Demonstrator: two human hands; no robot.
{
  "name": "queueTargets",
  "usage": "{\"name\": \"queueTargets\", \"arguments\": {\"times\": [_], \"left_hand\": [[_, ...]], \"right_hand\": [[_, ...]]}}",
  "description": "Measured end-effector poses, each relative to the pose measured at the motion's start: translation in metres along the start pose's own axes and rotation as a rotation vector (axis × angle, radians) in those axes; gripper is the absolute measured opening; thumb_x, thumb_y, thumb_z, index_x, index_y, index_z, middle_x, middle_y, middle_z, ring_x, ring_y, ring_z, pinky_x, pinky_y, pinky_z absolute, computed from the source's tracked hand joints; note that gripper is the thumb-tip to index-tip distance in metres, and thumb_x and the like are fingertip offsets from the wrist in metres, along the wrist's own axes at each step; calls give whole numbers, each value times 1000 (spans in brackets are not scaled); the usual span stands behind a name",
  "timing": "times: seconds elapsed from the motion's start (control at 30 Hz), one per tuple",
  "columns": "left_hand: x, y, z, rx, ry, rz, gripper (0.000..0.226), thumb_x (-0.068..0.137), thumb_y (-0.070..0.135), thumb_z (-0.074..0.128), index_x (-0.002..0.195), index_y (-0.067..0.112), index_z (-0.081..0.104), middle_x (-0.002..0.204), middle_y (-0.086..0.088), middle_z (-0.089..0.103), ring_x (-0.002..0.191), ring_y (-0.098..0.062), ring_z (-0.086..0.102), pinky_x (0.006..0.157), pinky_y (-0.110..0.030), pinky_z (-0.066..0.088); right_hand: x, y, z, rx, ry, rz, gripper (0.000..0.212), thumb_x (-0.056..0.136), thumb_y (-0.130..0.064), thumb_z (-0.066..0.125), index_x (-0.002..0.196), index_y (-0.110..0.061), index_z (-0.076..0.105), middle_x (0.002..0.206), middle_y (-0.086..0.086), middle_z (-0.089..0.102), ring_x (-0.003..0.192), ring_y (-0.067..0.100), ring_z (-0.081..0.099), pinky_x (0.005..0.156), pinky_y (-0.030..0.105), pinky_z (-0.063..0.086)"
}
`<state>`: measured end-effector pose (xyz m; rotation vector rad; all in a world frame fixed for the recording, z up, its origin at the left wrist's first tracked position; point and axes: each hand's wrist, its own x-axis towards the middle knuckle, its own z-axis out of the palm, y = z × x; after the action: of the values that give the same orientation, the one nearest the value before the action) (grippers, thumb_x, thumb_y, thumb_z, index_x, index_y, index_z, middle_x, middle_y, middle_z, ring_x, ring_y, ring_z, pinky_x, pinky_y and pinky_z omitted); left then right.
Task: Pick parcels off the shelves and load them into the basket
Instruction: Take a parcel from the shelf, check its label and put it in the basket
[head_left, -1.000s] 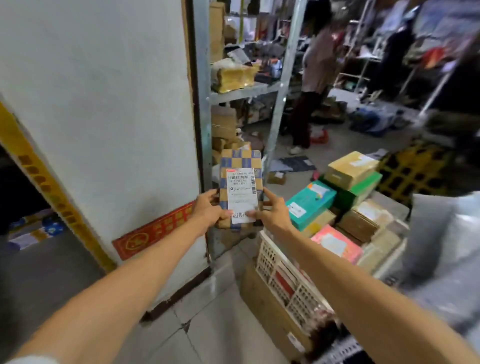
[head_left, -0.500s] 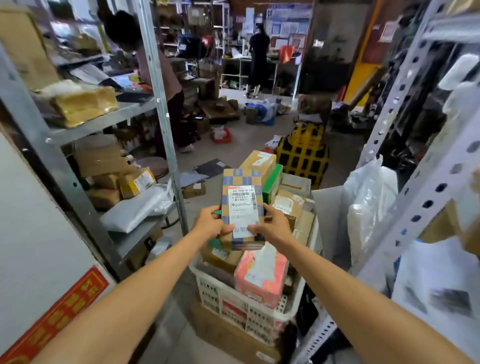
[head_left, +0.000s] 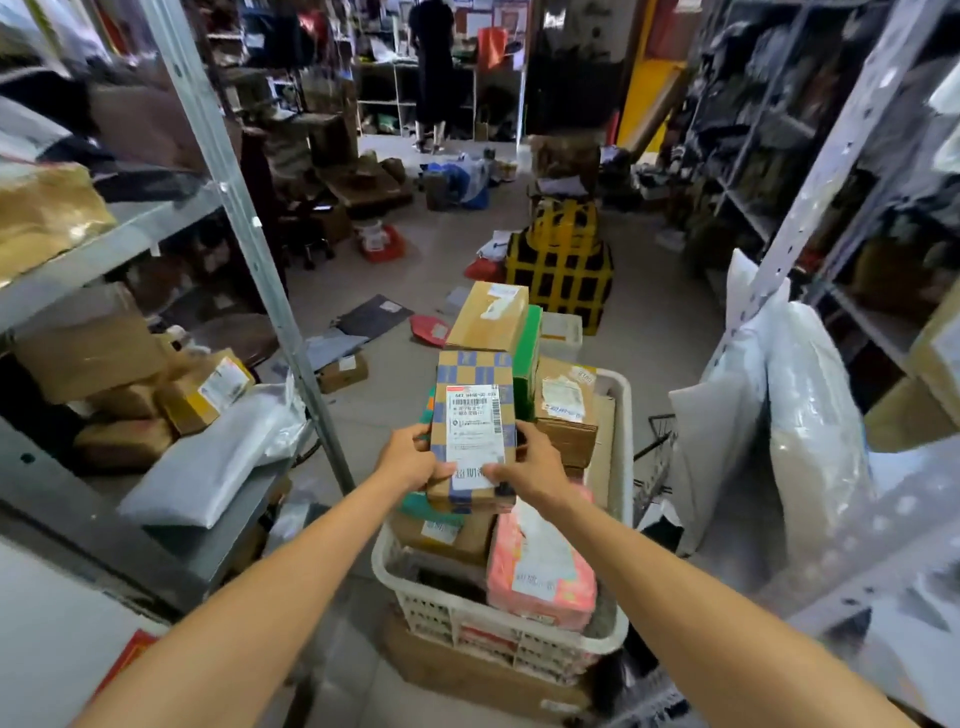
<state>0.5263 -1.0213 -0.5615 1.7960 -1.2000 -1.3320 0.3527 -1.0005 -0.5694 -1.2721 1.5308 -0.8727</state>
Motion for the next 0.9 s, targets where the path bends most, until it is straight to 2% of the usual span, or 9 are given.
{"name": "queueTargets", "arguments": {"times": [0.13, 0.2, 0.27, 0.33, 0.4, 0.53, 0.67, 0.8, 0.9], "left_hand": [[31, -12, -21, 73, -66, 13, 64, 73, -7, 75, 131, 8, 51, 124, -11, 61, 102, -19, 54, 96, -44, 49], [44, -19, -30, 78, -93, 21, 63, 74, -8, 73, 130, 8, 52, 125, -11, 61, 103, -18, 55, 97, -43, 49], [57, -24, -37, 76, -120, 36, 63, 75, -10, 71, 132, 8, 51, 128, -10, 58, 113, -22, 55, 95, -40, 50], [65, -28, -43, 90, -143, 54, 62, 77, -11, 69, 133, 7, 49, 130, -9, 57, 120, -24, 53, 93, -36, 50], [75, -30, -46, 97, -160, 79, 63, 76, -9, 71, 133, 8, 49, 131, -9, 56, 119, -23, 53, 94, -38, 50], [88, -32, -47, 117, -182, 126, 65, 74, -5, 74, 133, 10, 51, 129, -7, 59, 108, -15, 54, 93, -37, 49], [95, -30, -48, 133, -192, 139, 66, 73, 1, 77, 133, 14, 51, 128, -3, 60, 116, -20, 56, 96, -44, 50], [100, -28, -45, 167, -166, 153, 62, 73, 4, 78, 129, 15, 54, 125, -2, 62, 114, -19, 57, 97, -41, 48], [102, -31, -43, 184, -181, 154, 61, 75, 6, 77, 129, 17, 52, 125, -2, 62, 112, -19, 58, 95, -43, 50]], "right_hand": [[14, 1, 34, 0, 64, 74, 65, 67, -1, 80, 120, -20, 46, 120, 3, 61, 105, 23, 62, 74, 42, 60], [18, -1, 49, 18, 84, 113, 62, 70, 2, 78, 118, -18, 44, 121, 5, 60, 101, 20, 60, 64, 29, 60], [22, -3, 60, 14, 98, 125, 62, 73, 5, 75, 123, -12, 42, 118, 5, 58, 97, 17, 56, 49, 13, 50], [26, -4, 69, 8, 124, 127, 64, 74, 5, 74, 127, -8, 41, 117, 4, 56, 98, 16, 54, 44, 9, 45], [29, -6, 74, 1, 159, 116, 65, 74, 5, 74, 130, -8, 42, 114, 1, 55, 98, 14, 53, 45, 7, 44], [32, -8, 76, 26, 192, 136, 69, 76, 1, 75, 135, -11, 41, 125, 4, 57, 98, 11, 54, 46, 7, 44], [36, -11, 77, 24, 212, 144, 70, 77, 1, 74, 138, -11, 41, 129, 7, 57, 96, 10, 54, 46, 6, 44], [39, -11, 76, 19, 215, 150, 72, 77, 3, 73, 140, -11, 42, 129, 7, 59, 84, 2, 55, 47, 7, 45], [38, -10, 77, 19, 221, 167, 75, 77, 2, 73, 142, -13, 39, 129, 5, 58, 81, -2, 55, 47, 8, 46]]}}
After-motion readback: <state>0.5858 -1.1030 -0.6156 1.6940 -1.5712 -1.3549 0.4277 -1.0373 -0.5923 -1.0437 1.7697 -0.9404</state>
